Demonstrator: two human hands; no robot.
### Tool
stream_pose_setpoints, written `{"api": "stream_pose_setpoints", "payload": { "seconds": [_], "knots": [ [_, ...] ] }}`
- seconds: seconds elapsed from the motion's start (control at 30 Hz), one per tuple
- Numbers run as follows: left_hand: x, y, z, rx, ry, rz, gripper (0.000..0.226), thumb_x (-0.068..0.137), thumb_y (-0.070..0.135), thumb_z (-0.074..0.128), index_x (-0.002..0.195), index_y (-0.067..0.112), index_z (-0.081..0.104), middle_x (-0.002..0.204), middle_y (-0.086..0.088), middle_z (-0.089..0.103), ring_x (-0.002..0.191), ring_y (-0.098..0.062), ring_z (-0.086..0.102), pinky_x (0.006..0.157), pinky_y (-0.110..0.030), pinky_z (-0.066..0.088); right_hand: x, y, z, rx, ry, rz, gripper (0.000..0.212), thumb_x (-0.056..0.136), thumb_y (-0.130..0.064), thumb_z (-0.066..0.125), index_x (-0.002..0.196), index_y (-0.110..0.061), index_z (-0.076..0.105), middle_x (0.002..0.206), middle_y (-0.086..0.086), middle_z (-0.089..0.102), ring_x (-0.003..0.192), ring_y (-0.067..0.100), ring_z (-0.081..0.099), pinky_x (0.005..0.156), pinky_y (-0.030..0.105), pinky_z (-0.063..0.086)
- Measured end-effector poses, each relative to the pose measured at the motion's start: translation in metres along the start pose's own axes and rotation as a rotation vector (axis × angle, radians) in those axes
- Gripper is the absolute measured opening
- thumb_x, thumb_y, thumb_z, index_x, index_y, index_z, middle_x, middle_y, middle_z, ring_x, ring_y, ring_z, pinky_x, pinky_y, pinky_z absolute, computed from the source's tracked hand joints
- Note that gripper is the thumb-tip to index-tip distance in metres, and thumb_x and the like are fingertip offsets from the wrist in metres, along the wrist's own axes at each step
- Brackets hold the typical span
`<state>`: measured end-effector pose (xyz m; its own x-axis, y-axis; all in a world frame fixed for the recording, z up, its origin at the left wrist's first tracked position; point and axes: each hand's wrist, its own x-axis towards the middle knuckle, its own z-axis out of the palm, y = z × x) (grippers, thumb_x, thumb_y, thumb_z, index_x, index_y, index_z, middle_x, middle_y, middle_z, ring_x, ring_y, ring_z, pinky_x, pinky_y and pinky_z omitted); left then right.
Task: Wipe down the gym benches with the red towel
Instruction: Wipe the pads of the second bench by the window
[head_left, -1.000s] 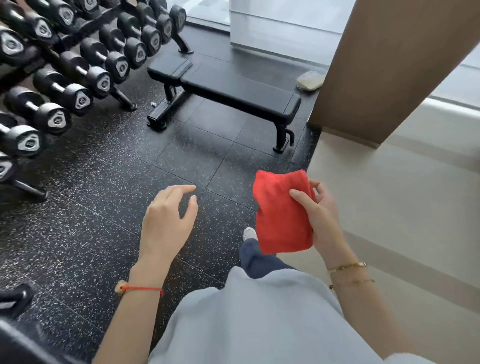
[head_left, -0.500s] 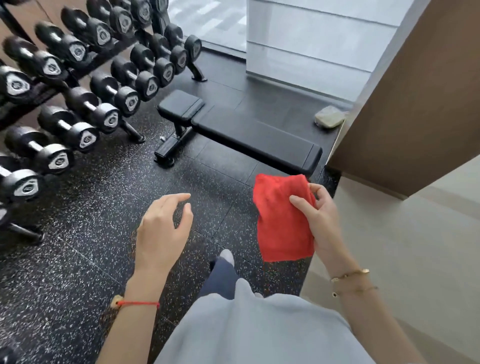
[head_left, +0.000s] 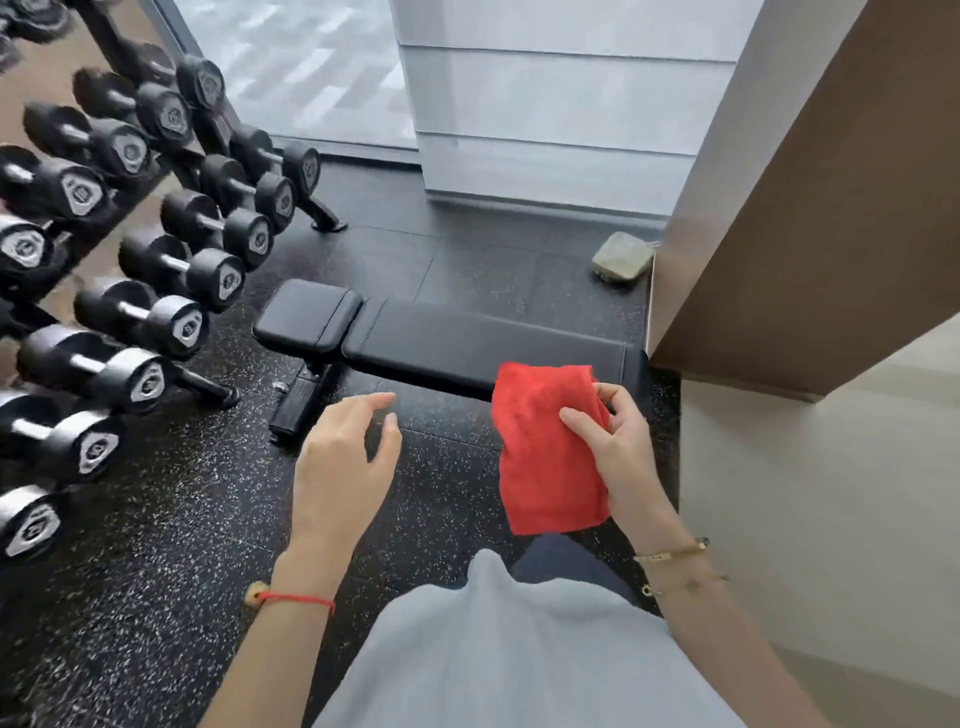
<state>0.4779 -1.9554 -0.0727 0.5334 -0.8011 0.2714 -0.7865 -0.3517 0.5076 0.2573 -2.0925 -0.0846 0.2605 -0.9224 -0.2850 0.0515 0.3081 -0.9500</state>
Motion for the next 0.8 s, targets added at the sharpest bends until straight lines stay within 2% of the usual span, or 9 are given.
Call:
{"api": "stream_pose_setpoints", "payload": {
  "seconds": [0.3,0.47,0.6,0.63,0.73,0.8],
  "knots": [
    [0.143,-0.017,0.072,-0.056,-0.106,0.074,0.027,0.093,0.023,0.057,0.12,0.021,0.062,0.114,0.006,0.065,0.109,-0.01,0.055,0.093,-0.03,0.046,0.125,0.001,0.026,-0.037,0.094,0.048,0.028,0.086,0.001,0.066,0.109,-0.007,0.053,0.104,0.016,0.066,0.09,0.019,0.061,0.083,0.036,0.049],
    [0.203,-0.027,0.153,-0.039,-0.161,0.081,0.027,0.092,0.015,0.058,0.118,0.015,0.064,0.114,0.001,0.066,0.107,-0.017,0.059,0.094,-0.033,0.048,0.22,0.027,0.022,-0.123,0.086,0.086,0.027,0.086,0.0,0.066,0.107,-0.008,0.052,0.104,0.013,0.065,0.089,0.014,0.062,0.081,0.03,0.05],
    [0.245,-0.049,0.236,-0.007,-0.214,0.087,0.029,0.092,0.015,0.058,0.12,0.014,0.063,0.117,-0.002,0.066,0.11,-0.019,0.059,0.095,-0.037,0.049,0.311,0.063,0.019,-0.232,0.053,0.065,0.026,0.087,0.0,0.064,0.105,-0.011,0.049,0.103,0.017,0.065,0.091,0.021,0.061,0.086,0.039,0.049],
    [0.252,-0.055,0.258,0.001,-0.225,0.085,0.029,0.092,0.016,0.058,0.121,0.014,0.063,0.117,-0.002,0.066,0.111,-0.019,0.059,0.095,-0.037,0.049,0.332,0.074,0.019,-0.274,0.056,0.039,0.027,0.086,0.0,0.064,0.104,-0.013,0.048,0.103,0.015,0.065,0.092,0.022,0.061,0.088,0.041,0.049],
    [0.271,-0.075,0.33,0.023,-0.251,0.095,0.031,0.092,0.016,0.059,0.123,0.015,0.062,0.119,-0.001,0.065,0.114,-0.019,0.058,0.095,-0.036,0.046,0.393,0.112,0.015,-0.385,0.048,-0.053,0.031,0.084,-0.001,0.064,0.104,-0.016,0.047,0.098,-0.009,0.06,0.095,0.01,0.059,0.092,0.037,0.045],
    [0.278,-0.09,0.379,0.026,-0.266,0.106,0.034,0.092,0.017,0.058,0.126,0.014,0.061,0.12,-0.001,0.064,0.115,-0.019,0.057,0.095,-0.035,0.045,0.429,0.142,0.012,-0.405,0.025,-0.092,0.033,0.083,0.001,0.063,0.106,-0.015,0.046,0.098,-0.013,0.057,0.095,0.008,0.058,0.092,0.034,0.045]
  ]
}}
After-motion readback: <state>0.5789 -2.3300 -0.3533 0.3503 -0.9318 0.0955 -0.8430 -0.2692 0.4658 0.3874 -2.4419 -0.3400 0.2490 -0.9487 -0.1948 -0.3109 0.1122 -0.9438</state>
